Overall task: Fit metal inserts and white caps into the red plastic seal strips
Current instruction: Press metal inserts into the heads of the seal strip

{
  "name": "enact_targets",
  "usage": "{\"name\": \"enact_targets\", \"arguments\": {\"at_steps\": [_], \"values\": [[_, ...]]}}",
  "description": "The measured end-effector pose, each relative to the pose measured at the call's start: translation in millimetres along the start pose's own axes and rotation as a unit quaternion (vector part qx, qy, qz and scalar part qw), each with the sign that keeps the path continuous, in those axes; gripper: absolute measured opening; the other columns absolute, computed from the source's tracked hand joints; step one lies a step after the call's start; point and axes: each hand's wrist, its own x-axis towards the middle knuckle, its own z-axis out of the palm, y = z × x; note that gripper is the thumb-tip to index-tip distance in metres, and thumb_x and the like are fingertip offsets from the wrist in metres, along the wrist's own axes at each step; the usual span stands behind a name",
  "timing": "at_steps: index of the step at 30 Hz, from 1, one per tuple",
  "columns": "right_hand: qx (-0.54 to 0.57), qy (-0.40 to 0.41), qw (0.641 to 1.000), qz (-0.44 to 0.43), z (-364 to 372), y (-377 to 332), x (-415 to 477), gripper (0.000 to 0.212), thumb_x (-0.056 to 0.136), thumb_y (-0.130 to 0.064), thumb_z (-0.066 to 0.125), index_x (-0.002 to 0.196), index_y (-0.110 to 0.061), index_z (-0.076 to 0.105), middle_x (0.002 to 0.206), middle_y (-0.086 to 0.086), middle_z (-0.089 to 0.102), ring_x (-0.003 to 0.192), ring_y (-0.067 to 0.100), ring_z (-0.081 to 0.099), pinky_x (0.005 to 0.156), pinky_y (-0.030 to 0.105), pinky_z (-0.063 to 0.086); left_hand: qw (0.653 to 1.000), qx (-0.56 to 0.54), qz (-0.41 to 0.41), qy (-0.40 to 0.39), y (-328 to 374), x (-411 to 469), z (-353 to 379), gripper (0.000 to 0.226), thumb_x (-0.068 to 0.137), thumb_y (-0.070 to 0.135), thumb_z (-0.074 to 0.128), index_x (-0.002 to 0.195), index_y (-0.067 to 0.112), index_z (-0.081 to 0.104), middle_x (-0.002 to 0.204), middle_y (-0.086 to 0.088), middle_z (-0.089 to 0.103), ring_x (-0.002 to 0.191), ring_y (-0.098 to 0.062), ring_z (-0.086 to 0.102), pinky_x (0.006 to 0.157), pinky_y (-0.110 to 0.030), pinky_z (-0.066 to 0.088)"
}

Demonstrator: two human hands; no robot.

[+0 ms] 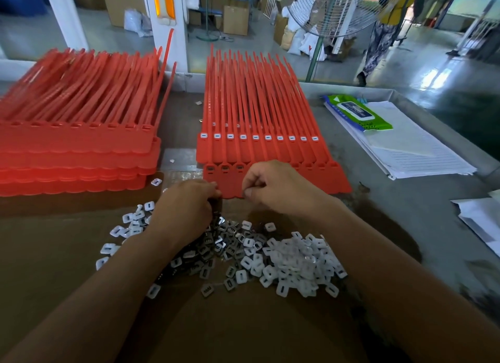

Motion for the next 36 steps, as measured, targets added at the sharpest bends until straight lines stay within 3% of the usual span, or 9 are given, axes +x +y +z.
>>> {"name": "enact_targets", "arguments": {"at_steps": [3,5,8,10,13,16,22,30,36], "values": [[0.008,0.061,0.997,0.037,-4.8,12.0,13.7,0.02,0.088,-0.01,0.056,0.072,-0.023,0.06,0.068,-0.02,0.051,0.066,-0.005,0.05,0.057,0.009,0.037,1.0,0.0,0.001,-0.002,0.0,-0.1,-0.1,0.042,0.076,-0.005,0.048,0.107,0.016,0.066,0.125,0.0,0.057,0.116,-0.02,0.051,0.099,-0.034,0.037],[0.006,0.096,0.994,0.056,-7.2,20.4,24.9,0.017,0.088,-0.007,0.054,0.075,-0.015,0.063,0.068,-0.018,0.052,0.066,-0.003,0.049,0.055,0.006,0.034,1.0,0.001,0.006,-0.002,-0.3,-0.4,-0.3,0.042,0.075,-0.006,0.048,0.107,0.016,0.066,0.124,-0.001,0.058,0.115,-0.021,0.053,0.098,-0.035,0.038],[-0.031,0.117,0.99,0.07,-9.1,29.6,38.8,0.019,0.086,-0.002,0.048,0.088,0.007,0.065,0.084,0.009,0.067,0.069,0.014,0.057,0.049,0.01,0.033,1.0,0.007,0.011,-0.001,-0.6,-0.5,-0.3,0.041,0.076,-0.004,0.048,0.108,0.016,0.066,0.124,-0.001,0.058,0.115,-0.022,0.053,0.098,-0.035,0.038],[-0.037,0.119,0.989,0.074,-9.3,32.6,44.7,0.021,0.086,0.0,0.047,0.091,0.011,0.064,0.096,0.021,0.066,0.076,0.026,0.059,0.047,0.012,0.033,1.0,0.008,0.014,0.002,-0.7,-0.3,-0.2,0.041,0.077,-0.004,0.048,0.108,0.015,0.066,0.123,-0.002,0.059,0.114,-0.022,0.053,0.098,-0.035,0.038],[-0.039,0.11,0.99,0.085,-8.7,34.6,50.1,0.021,0.088,-0.003,0.049,0.091,0.01,0.065,0.099,0.015,0.068,0.074,0.012,0.059,0.052,0.014,0.038,1.0,0.005,0.016,0.006,-1.1,-0.7,-0.5,0.041,0.076,-0.005,0.048,0.107,0.014,0.067,0.122,-0.002,0.059,0.113,-0.022,0.054,0.097,-0.033,0.038],[-0.039,0.101,0.99,0.094,-6.6,36.6,53.3,0.022,0.087,-0.001,0.048,0.096,0.012,0.063,0.103,0.022,0.065,0.085,0.02,0.063,0.057,0.019,0.044,1.0,0.004,0.019,0.01,-1.3,-0.7,-0.3,0.04,0.076,-0.005,0.048,0.105,0.013,0.067,0.12,-0.003,0.061,0.111,-0.023,0.055,0.095,-0.032,0.039],[-0.041,0.094,0.99,0.098,-4.9,37.0,55.2,0.019,0.089,-0.008,0.051,0.083,-0.006,0.069,0.097,-0.001,0.066,0.085,0.008,0.056,0.075,0.024,0.042,1.0,0.0,0.02,0.005,-1.2,-0.4,-1.0,0.04,0.076,-0.005,0.049,0.106,0.014,0.067,0.121,-0.002,0.061,0.111,-0.022,0.055,0.094,-0.033,0.04],[-0.08,0.087,0.988,0.097,-1.3,36.4,58.9,0.019,0.089,-0.011,0.051,0.083,-0.011,0.07,0.104,0.001,0.067,0.096,0.015,0.06,0.074,0.025,0.042,1.0,0.003,0.019,0.0,-0.2,0.0,-1.8,0.04,0.077,-0.004,0.048,0.107,0.015,0.067,0.122,-0.002,0.06,0.112,-0.022,0.055,0.096,-0.032,0.039],[-0.052,0.128,0.985,0.104,1.3,40.3,59.6,0.018,0.084,-0.008,0.056,0.077,-0.025,0.057,0.089,-0.008,0.058,0.091,0.013,0.054,0.074,0.027,0.041,1.0,0.003,0.016,-0.002,0.3,1.4,-1.5,0.04,0.077,-0.004,0.048,0.107,0.015,0.067,0.122,-0.002,0.059,0.113,-0.022,0.054,0.096,-0.035,0.04]]}}
